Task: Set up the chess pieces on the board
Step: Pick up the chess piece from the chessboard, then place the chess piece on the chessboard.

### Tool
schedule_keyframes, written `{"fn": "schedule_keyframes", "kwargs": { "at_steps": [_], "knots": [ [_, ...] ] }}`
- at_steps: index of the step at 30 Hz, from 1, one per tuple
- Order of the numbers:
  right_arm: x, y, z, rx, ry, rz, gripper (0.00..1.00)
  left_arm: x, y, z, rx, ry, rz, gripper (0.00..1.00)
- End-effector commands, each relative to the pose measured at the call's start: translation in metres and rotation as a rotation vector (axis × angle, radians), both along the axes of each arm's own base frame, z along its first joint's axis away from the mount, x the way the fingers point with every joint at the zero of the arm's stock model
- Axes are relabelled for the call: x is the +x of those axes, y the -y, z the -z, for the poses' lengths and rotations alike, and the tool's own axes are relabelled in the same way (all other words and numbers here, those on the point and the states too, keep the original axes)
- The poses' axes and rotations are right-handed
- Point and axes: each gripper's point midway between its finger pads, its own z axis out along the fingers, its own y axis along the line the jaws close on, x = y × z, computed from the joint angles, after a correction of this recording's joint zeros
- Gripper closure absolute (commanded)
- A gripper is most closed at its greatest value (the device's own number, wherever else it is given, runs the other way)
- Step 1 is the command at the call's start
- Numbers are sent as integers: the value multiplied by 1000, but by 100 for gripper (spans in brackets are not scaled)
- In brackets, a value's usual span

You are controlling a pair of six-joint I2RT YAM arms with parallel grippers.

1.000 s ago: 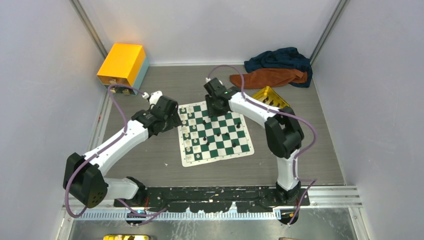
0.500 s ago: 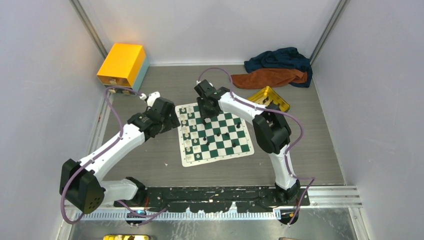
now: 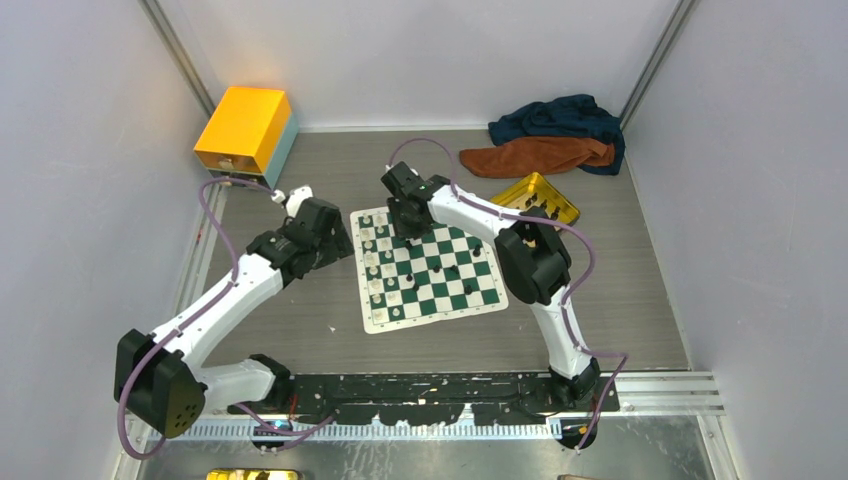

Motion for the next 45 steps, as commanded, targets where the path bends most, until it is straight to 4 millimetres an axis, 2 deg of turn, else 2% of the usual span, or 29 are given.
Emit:
{"fn": "schedule_keyframes", "kwargs": {
  "at_steps": [1,9,18,22,27,35,40,45],
  "knots": [
    [8,-11,-16,28,39,-8,57,7,1,-10,-27,51,-1,23],
    [7,-11,-11,22,25,-7,61,9,0,-7,-32,45,-1,24],
    [8,-10,-8,6,19,-3,75,8,-4,-3,-43,36,-10,24],
    [8,-7,-11,-2,29,0,86,9,-5,-3,-49,35,-13,24],
    [12,-5,-25,-2,65,3,97,10,-5,-5,-51,38,-13,24],
    [25,4,-64,3,151,31,99,14,-3,-11,-56,45,-4,24],
    [48,27,-89,9,208,102,99,14,-2,-10,-55,41,3,24],
    [73,58,-92,-1,209,189,99,12,-3,-9,-49,36,11,24]
  ]
}}
